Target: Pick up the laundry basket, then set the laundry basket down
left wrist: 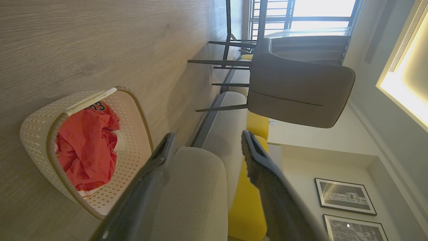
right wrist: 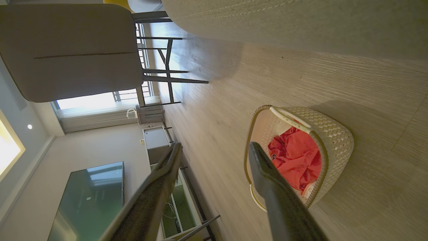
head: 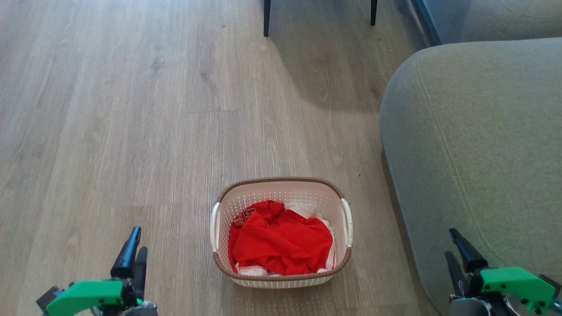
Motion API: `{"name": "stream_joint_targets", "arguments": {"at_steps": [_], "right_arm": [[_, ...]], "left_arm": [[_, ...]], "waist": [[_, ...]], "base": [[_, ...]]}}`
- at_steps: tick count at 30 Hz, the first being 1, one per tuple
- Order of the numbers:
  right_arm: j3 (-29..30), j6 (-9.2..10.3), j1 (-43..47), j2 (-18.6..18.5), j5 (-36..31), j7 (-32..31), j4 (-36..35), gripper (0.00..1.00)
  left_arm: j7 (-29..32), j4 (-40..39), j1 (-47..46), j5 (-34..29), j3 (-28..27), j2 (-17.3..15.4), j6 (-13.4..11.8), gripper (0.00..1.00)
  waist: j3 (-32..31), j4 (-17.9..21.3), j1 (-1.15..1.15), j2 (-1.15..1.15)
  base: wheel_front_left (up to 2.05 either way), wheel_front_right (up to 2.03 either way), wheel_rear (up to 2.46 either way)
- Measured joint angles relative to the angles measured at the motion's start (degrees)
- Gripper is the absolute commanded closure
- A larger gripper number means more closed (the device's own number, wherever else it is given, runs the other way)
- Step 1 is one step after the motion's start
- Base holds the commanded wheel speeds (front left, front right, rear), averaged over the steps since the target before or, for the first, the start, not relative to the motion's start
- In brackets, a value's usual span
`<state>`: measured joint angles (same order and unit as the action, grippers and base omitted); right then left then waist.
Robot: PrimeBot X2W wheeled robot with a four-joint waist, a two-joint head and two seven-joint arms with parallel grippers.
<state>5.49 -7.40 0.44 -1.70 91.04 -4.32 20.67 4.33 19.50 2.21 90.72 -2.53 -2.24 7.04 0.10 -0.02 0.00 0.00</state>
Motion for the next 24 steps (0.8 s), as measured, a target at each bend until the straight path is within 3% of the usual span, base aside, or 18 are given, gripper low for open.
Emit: {"name": "stream_joint_targets", "arguments": {"at_steps": [9,24], "right_arm": [[-0.5,-0.01,0.0,0.0,-4.3,1.4,-0.8,0.00],[-2.0,-0.01,0.0,0.0,-15.4,3.5,-3.3,0.00]], "left_arm": [[-1.5,-1.1,0.0,-3.3,0.4,0.0,-0.1,0.00],[-3.7,-4.7,0.0,-15.3,2.3,0.0,-2.1,0.00]], "waist": [[-0.1,0.0,0.00,0.00],[-0.3,-0.1,0.00,0.00]], "base": [[0.00,0.00,0.00],[0.00,0.00,0.00]]}}
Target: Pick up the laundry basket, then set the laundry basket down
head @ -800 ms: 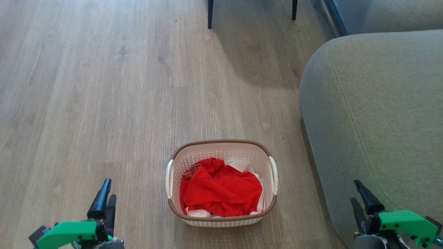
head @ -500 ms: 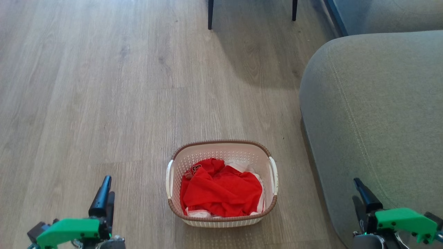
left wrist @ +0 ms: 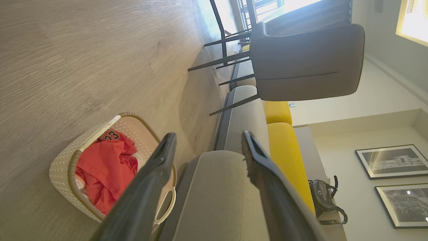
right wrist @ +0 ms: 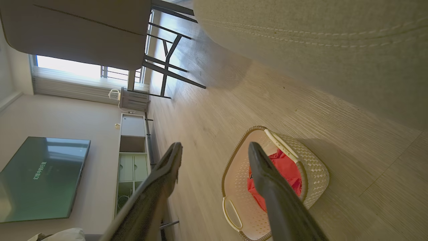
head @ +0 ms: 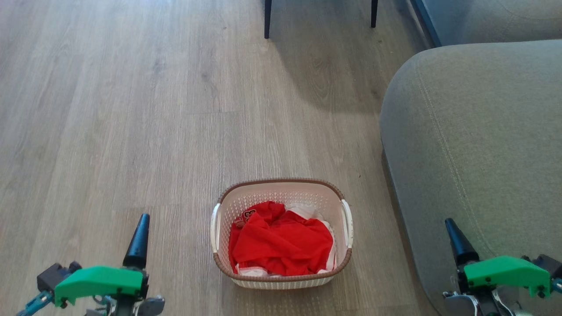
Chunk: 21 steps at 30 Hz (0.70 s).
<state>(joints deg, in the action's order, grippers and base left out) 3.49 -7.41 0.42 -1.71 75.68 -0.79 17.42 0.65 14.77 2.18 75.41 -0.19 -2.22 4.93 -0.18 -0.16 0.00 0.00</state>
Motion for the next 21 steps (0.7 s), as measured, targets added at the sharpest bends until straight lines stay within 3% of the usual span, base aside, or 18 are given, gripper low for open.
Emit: {"name": "stream_joint_targets", "arguments": {"at_steps": [21], "right_arm": [[-2.7,0.00,-0.1,0.0,-17.9,3.5,-3.2,0.00]], "left_arm": [[-3.3,-2.6,0.1,-21.0,2.2,0.0,-1.4,0.00]], "waist": [[0.1,-0.1,0.00,0.00]], "base": [[0.00,0.00,0.00]]}}
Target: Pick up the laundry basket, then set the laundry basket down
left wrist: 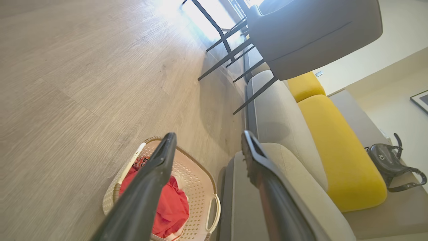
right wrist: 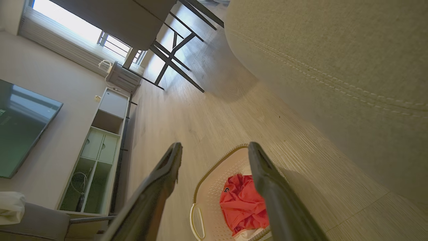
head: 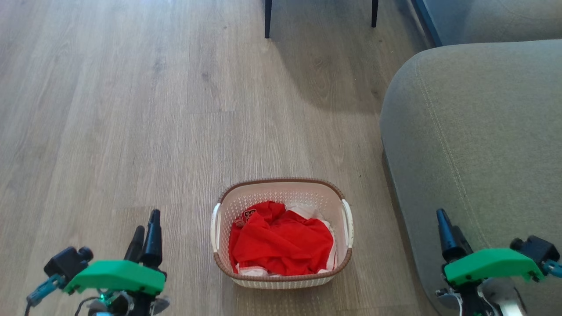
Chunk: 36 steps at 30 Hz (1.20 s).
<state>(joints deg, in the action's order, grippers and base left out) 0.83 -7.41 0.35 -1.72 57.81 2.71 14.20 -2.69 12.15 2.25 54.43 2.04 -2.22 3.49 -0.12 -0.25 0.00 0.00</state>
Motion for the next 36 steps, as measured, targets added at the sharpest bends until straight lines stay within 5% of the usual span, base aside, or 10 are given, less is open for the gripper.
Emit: {"name": "stream_joint_targets", "arguments": {"at_steps": [36], "right_arm": [[-5.5,0.00,-0.1,-0.3,-27.7,6.1,-0.5,0.00]], "left_arm": [[-6.0,-1.5,1.5,-28.8,6.4,-1.9,-4.1,0.00]], "waist": [[0.3,-0.2,0.00,0.00]], "base": [[0.00,0.00,0.00]]}}
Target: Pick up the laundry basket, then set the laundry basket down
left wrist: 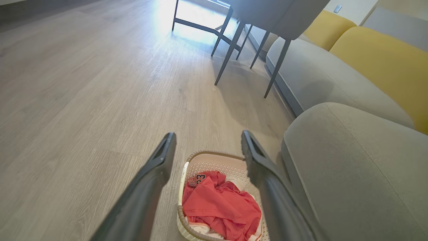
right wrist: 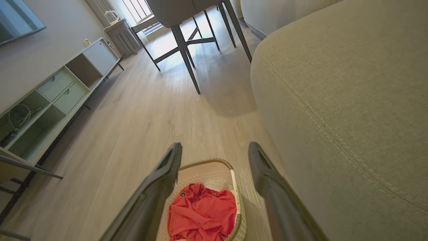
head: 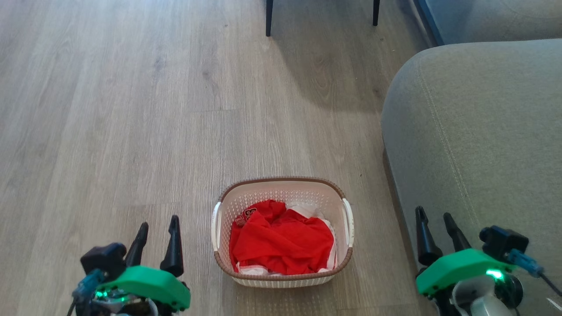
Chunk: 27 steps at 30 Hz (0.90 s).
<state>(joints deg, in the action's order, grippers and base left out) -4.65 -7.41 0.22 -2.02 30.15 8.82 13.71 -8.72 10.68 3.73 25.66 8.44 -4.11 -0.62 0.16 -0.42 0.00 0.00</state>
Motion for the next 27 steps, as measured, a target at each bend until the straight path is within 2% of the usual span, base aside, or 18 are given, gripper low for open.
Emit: {"name": "stream_joint_targets", "arguments": {"at_steps": [27], "right_arm": [[-3.6,0.00,-0.6,-0.2,-17.9,4.2,0.0,0.00]], "left_arm": [[-4.3,0.5,1.2,-17.0,1.8,-0.3,-1.8,0.00]], "waist": [[0.1,-0.1,0.00,0.00]], "base": [[0.00,0.00,0.00]]}}
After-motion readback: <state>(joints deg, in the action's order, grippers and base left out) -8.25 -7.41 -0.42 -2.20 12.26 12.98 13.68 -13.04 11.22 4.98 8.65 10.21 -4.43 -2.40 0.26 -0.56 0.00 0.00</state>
